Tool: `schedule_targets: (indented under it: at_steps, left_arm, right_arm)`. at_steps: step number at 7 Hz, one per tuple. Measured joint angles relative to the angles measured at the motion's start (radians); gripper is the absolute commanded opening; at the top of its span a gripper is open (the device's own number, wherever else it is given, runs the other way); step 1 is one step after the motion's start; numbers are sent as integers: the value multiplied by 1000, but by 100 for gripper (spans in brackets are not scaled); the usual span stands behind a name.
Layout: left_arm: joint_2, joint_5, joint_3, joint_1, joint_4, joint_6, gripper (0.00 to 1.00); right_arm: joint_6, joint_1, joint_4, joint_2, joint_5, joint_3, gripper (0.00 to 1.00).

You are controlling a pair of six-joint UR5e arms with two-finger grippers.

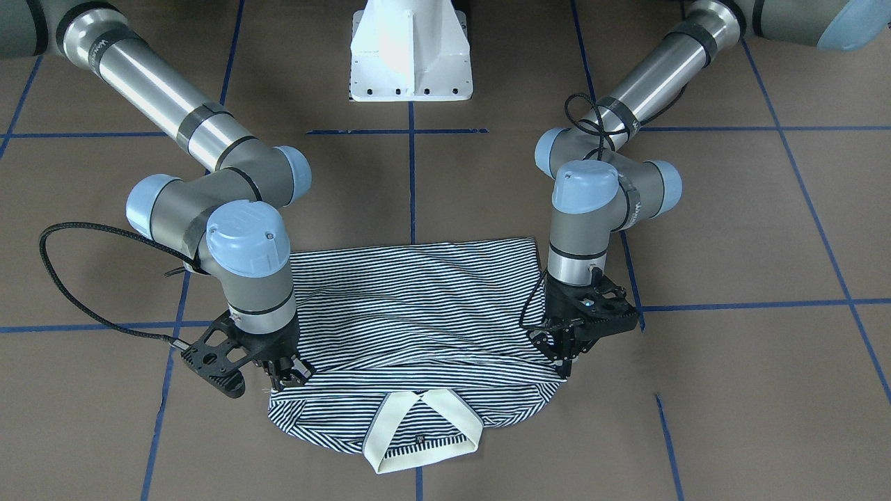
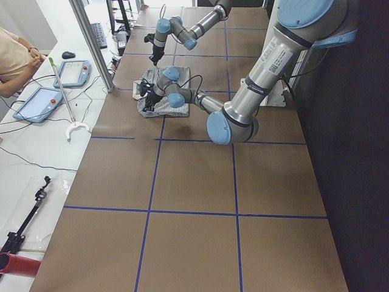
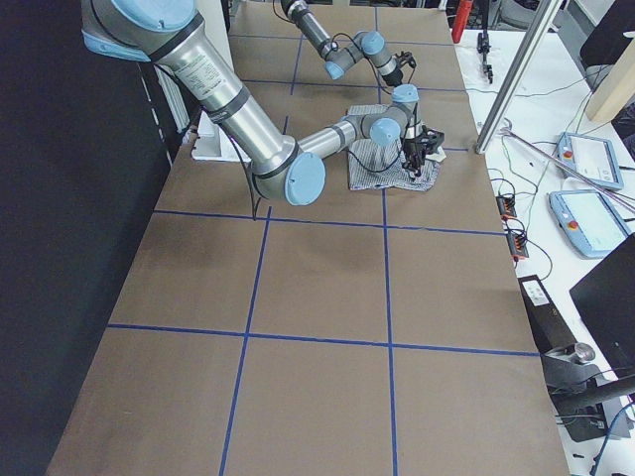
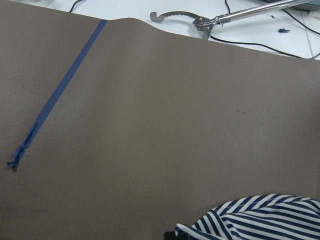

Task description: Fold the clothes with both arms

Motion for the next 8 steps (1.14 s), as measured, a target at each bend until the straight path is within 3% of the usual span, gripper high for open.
schedule_targets:
  at_steps: [1,3,5,6,8]
  left_arm:
    - [2,-1,0,-1,-10,3,100]
    - [3,-1,-1,-4,-17,5,100]
    - [9,-4,-15,-11,-23,12,100]
    - [28,-8,-55,-14,-24,16,100]
    - [115,-72,-193,-18,-25,25,100]
  right_arm:
    - [0,0,2,-1,0,0,38]
    - [-1,0,3,0,-1,5,69]
    - [-4,4,4,-2,3,26,75]
    - [-8,6,4,-27,18,80,76]
    - [-1,-9,-3,-173,55,308,80]
